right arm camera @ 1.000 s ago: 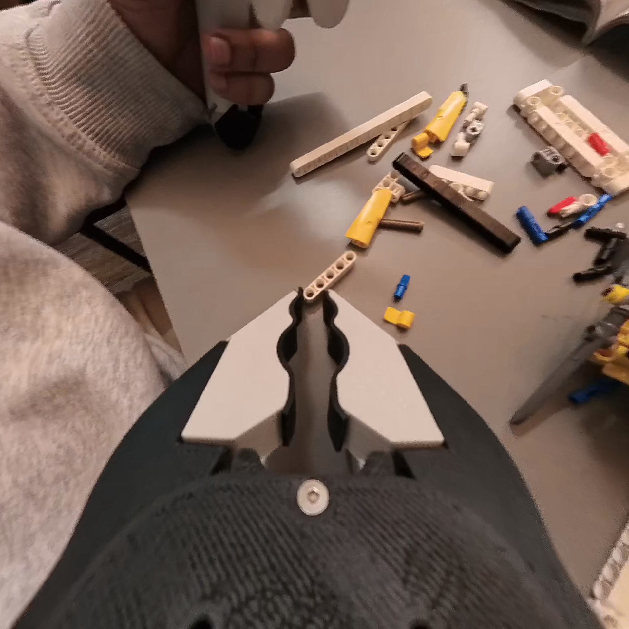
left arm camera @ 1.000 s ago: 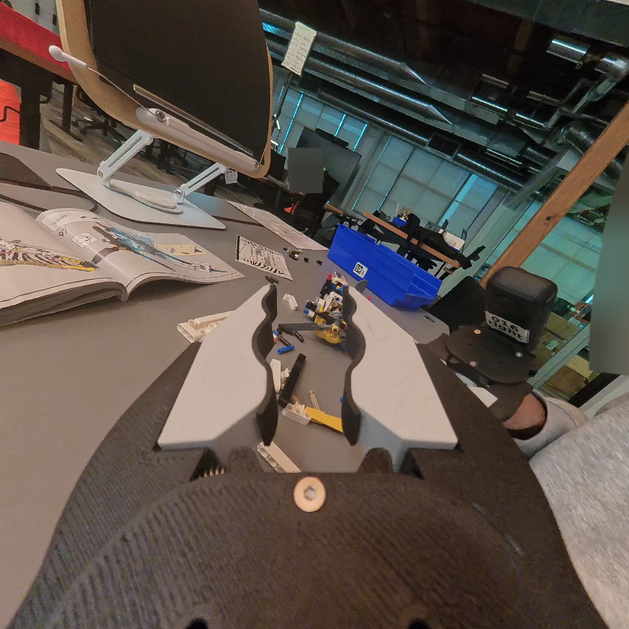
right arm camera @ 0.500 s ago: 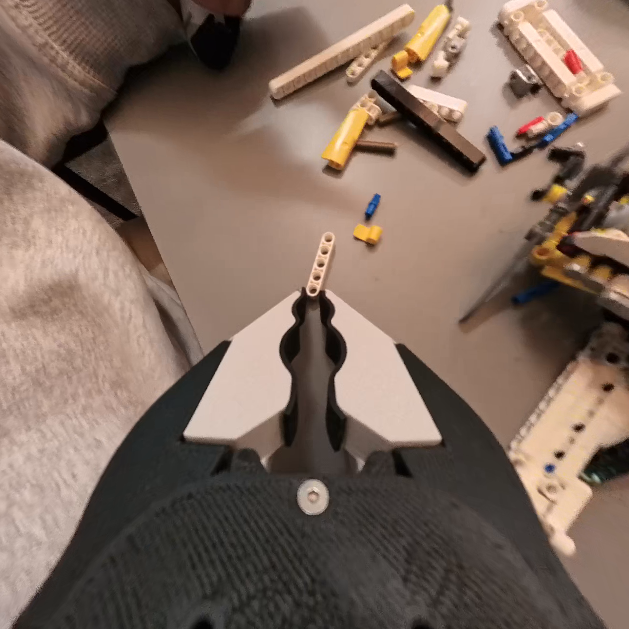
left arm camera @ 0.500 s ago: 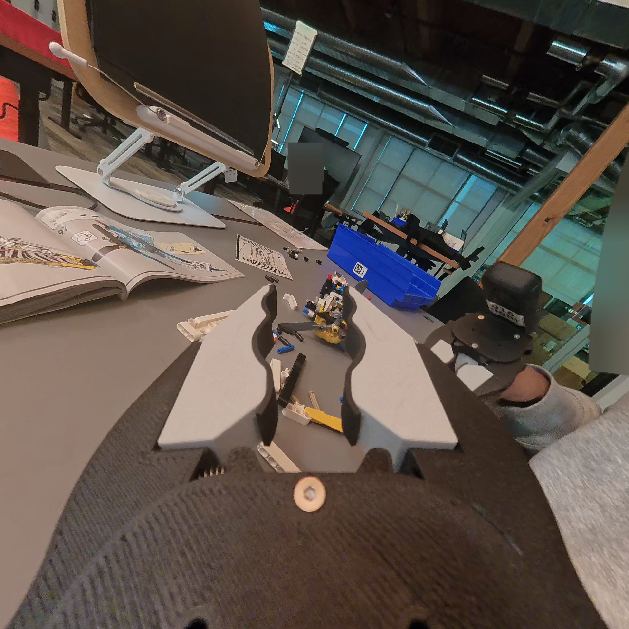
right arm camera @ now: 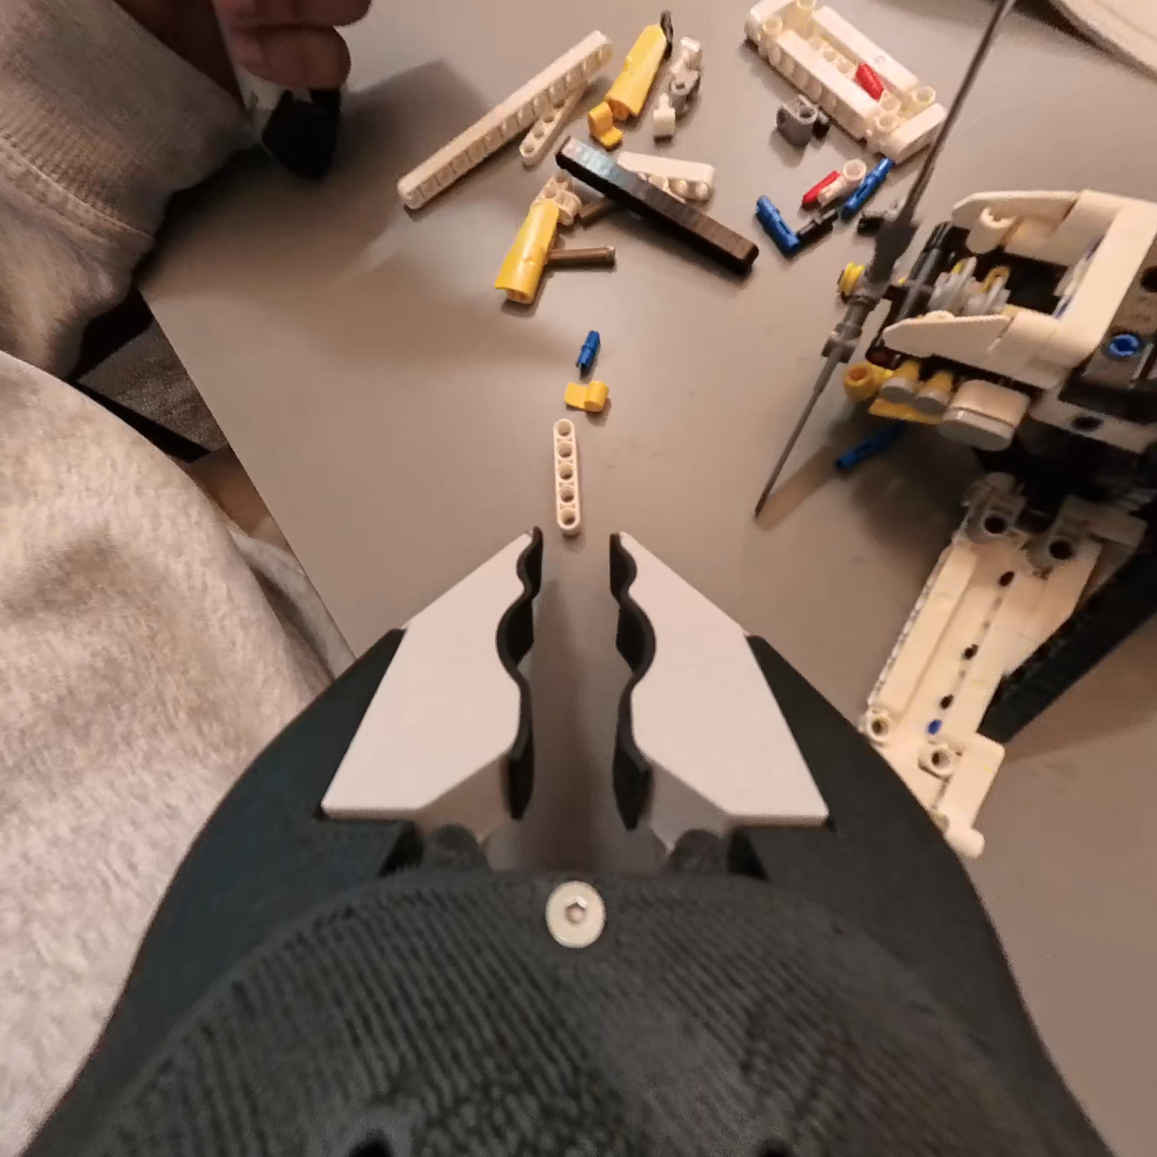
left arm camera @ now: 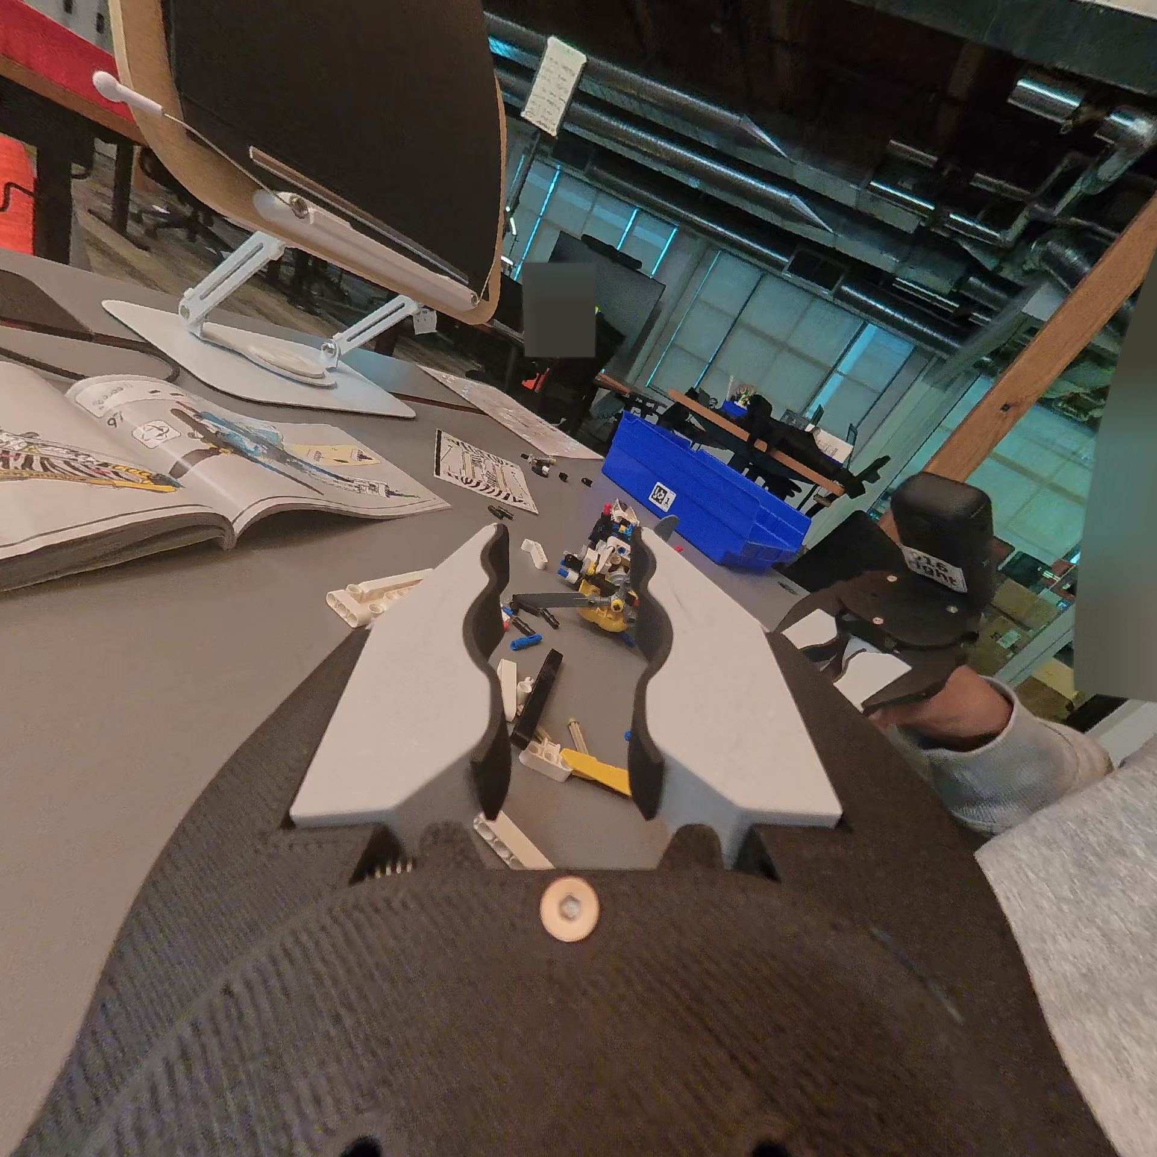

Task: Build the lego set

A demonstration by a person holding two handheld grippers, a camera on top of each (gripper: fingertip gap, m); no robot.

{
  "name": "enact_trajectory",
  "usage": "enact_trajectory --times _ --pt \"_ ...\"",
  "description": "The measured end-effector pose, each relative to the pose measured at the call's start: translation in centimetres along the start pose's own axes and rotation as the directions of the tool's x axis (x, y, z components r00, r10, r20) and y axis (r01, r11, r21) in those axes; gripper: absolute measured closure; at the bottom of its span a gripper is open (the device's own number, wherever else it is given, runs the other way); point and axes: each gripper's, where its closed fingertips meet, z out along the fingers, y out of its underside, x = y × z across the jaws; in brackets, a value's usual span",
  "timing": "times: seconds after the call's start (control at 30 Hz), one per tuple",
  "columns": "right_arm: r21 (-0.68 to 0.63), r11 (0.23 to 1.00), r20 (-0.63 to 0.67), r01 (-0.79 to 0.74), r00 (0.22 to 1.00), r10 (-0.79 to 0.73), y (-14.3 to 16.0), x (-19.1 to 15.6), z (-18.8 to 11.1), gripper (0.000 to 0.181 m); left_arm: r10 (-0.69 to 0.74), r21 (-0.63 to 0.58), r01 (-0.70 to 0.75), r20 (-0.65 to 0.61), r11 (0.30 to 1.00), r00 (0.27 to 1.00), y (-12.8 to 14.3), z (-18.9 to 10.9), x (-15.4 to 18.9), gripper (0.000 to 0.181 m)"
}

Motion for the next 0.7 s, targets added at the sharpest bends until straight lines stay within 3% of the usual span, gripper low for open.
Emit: enact_trajectory --times 0.47,0.7 --pt "0.014 0.999 -0.024 -0.041 0.999 0.042 -0.1 -0.3 1.5 0.169 -0.004 0.000 0.004 0.000 1.000 1.000 0.0 0.0 0.0 0.145" --pt "0.014 0.998 0.022 0.060 0.998 -0.060 0.3 -3.7 1.8 0.175 -0.009 -0.001 0.009 0.000 1.000 1.000 0.0 0.0 -0.1 0.145"
